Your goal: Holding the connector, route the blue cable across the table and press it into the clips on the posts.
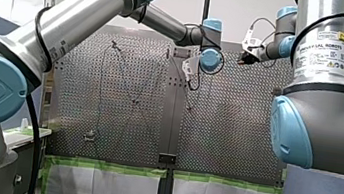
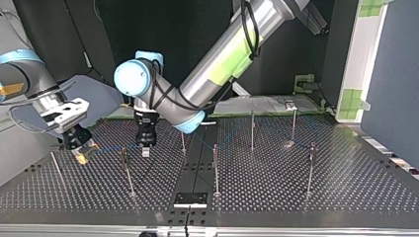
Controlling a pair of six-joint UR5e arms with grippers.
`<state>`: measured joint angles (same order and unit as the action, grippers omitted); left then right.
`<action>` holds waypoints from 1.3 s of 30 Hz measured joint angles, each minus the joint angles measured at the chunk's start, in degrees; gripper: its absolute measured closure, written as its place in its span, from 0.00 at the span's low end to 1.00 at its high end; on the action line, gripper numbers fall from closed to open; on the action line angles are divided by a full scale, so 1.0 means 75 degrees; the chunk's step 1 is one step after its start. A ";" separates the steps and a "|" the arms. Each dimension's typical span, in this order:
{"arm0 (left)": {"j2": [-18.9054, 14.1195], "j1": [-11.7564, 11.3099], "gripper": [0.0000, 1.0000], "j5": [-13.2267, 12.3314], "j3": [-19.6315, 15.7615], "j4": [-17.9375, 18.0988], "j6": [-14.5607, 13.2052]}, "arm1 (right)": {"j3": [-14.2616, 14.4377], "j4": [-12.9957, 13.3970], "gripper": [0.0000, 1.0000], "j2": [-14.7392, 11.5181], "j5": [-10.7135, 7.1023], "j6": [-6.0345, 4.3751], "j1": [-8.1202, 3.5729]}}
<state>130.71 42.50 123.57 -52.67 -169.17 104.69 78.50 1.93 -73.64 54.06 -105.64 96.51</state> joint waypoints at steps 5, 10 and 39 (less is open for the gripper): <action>-0.0019 0.0105 1.00 0.0011 0.0003 -0.0066 -0.0008 | -0.0023 -0.0016 1.00 -0.0004 -0.0031 0.0043 0.0028; -0.0055 0.0144 1.00 0.0105 0.0006 -0.0158 -0.0017 | -0.0022 -0.0028 1.00 -0.0008 -0.0034 0.0085 0.0056; 0.0357 -0.0428 1.00 -0.0831 0.0405 -0.0077 0.0040 | -0.0575 0.0084 1.00 0.0489 -0.0164 0.0021 -0.0132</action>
<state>133.39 39.29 117.34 -49.63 -169.75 104.99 74.19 2.55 -69.98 52.83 -105.48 95.52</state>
